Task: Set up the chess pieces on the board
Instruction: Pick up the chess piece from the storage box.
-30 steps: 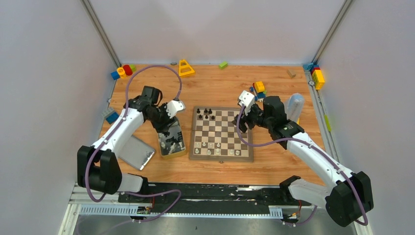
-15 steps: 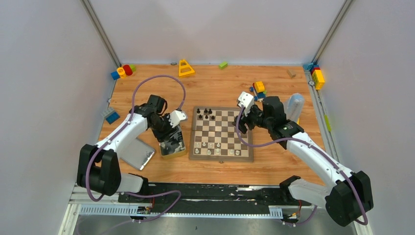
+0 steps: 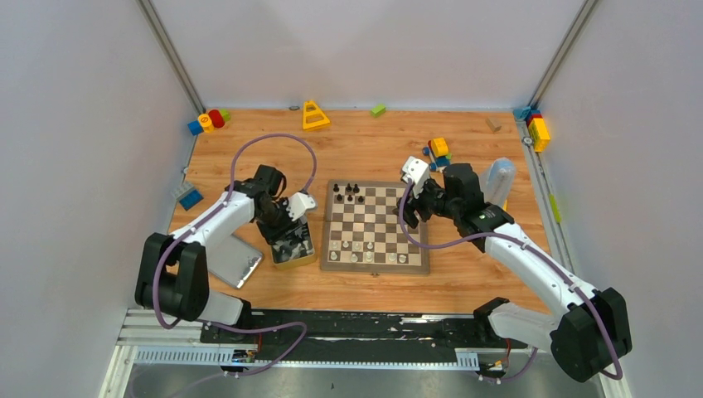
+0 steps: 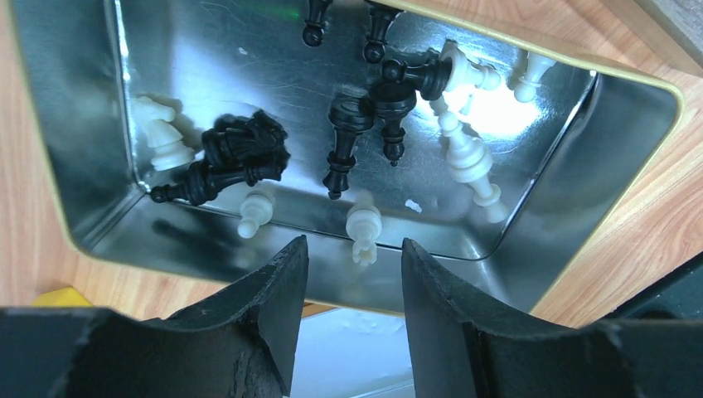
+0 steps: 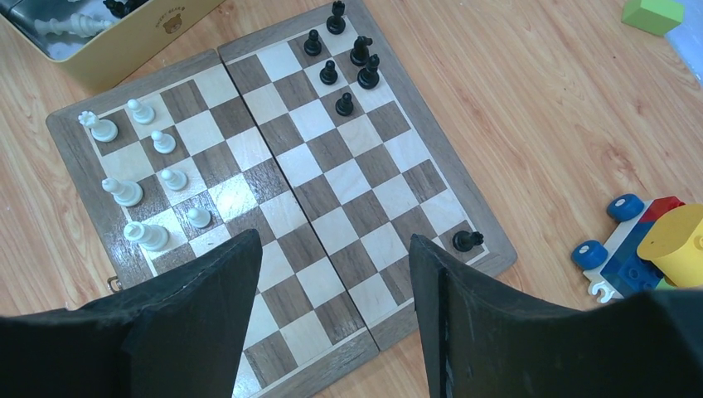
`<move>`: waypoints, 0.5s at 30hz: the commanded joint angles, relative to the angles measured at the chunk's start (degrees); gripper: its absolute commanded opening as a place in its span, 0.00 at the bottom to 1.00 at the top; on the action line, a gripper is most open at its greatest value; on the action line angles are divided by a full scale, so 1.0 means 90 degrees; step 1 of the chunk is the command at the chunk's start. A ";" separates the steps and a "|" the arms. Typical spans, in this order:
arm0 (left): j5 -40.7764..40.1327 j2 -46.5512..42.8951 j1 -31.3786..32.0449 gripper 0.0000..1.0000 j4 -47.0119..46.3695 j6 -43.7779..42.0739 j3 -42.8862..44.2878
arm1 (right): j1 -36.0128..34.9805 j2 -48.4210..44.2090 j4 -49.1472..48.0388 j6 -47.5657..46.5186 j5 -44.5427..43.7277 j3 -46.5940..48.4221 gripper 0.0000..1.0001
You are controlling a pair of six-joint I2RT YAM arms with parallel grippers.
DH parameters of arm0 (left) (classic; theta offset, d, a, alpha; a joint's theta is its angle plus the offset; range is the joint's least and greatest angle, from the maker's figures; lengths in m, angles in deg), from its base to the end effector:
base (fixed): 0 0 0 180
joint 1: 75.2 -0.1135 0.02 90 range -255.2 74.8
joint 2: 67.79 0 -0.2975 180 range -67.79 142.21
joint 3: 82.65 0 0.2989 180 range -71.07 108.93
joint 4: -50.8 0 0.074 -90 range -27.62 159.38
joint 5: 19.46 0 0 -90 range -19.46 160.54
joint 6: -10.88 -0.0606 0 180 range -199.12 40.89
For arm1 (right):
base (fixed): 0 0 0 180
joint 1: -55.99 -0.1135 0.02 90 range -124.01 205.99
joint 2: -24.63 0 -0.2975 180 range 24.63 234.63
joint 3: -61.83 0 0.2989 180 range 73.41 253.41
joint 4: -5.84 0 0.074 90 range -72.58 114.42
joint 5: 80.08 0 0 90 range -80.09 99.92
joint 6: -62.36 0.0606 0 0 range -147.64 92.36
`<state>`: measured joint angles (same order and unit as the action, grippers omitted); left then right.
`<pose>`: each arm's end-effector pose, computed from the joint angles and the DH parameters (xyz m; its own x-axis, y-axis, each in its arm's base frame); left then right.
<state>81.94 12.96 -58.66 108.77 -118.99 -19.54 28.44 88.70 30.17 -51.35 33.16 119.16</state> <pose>0.2748 -0.0941 0.1873 -0.5036 0.8051 -0.3135 0.8456 0.5337 0.0124 0.2530 0.1590 0.2790 -0.1276 -0.4833 -0.8661 -0.8475 0.5068 -0.1580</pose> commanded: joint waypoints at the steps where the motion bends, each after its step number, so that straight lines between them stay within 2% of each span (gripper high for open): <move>1: -0.0004 0.0133 0.0043 0.53 -0.0158 -0.0051 -0.0053 | 0.0019 -0.0010 -0.0089 -0.0081 0.0142 -0.0006 0.67; 15: -0.0200 0.0490 0.0052 0.49 -0.0206 -0.0133 -0.0069 | 0.0023 0.0012 -0.0084 -0.0110 0.0191 -0.0026 0.67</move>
<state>80.62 16.33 -58.42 107.72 -119.19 -20.02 28.44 88.72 30.48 -51.72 33.66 119.16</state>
